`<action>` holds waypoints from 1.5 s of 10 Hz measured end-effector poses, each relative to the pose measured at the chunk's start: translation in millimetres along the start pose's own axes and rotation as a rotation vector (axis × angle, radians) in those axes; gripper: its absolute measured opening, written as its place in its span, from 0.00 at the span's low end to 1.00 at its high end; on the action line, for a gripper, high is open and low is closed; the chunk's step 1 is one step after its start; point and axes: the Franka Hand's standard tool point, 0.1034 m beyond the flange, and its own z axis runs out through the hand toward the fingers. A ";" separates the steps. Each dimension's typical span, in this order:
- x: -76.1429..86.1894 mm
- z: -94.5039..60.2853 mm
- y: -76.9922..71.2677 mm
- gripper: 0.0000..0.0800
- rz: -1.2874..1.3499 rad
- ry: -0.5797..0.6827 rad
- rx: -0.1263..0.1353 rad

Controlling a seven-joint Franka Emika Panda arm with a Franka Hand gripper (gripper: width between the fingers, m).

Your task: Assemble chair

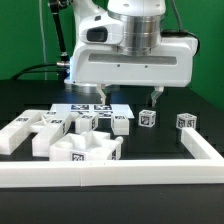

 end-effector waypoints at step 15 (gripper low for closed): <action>78.2 10.6 16.2 0.81 -0.005 0.201 0.055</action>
Offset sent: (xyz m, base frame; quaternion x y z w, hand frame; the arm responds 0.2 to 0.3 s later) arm 0.0312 0.0041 -0.0035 0.0339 0.1336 -0.0645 0.9884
